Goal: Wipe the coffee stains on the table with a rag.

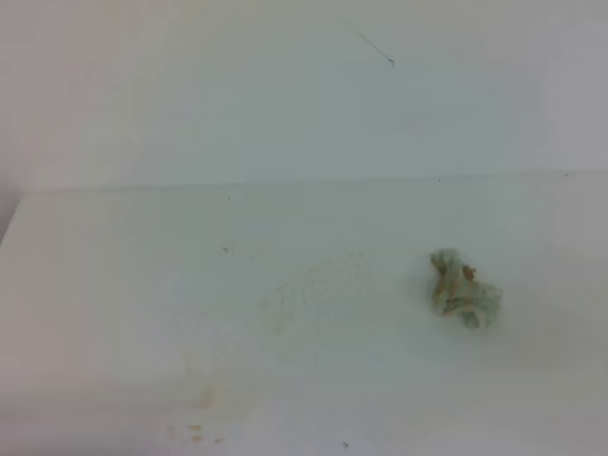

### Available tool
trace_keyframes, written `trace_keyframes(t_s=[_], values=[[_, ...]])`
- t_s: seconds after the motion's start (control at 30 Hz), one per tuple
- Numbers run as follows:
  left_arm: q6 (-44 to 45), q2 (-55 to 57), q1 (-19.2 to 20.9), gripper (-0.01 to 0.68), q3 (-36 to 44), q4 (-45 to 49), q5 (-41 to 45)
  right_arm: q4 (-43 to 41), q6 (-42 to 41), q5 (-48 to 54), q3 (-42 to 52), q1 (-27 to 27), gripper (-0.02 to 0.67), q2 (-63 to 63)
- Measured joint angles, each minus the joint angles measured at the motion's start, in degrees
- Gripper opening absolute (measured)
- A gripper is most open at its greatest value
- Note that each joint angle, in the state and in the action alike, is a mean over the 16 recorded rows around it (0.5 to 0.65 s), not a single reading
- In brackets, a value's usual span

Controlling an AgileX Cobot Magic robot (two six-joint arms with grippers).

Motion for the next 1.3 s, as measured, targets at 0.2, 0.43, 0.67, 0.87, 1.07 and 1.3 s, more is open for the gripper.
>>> trace_keyframes(t_s=[0.2,0.43,0.67,0.87,1.07,1.3], values=[[0.0,0.0,0.0,-0.003,0.0,0.0,0.0,0.1,0.0,0.5,2.1,-2.1,0.002,-7.4],[0.0,0.0,0.0,-0.003,0.0,0.0,-0.1,0.1,0.0,0.7,8.7,-7.8,0.002,-18.1],[0.0,0.0,0.0,-0.003,0.0,0.0,-0.1,-0.6,0.0,2.2,16.0,-12.6,0.001,-25.4],[0.0,0.0,0.0,-0.003,0.0,0.1,0.0,-1.9,0.0,4.1,19.3,-13.7,0.001,-28.5],[0.0,0.0,0.0,-0.003,0.0,0.2,0.0,-3.7,0.2,6.4,19.6,-13.7,0.001,-28.8],[0.0,0.0,0.0,-0.002,0.0,0.3,0.0,-10.4,6.1,7.4,19.6,-13.7,0.001,-28.8]])
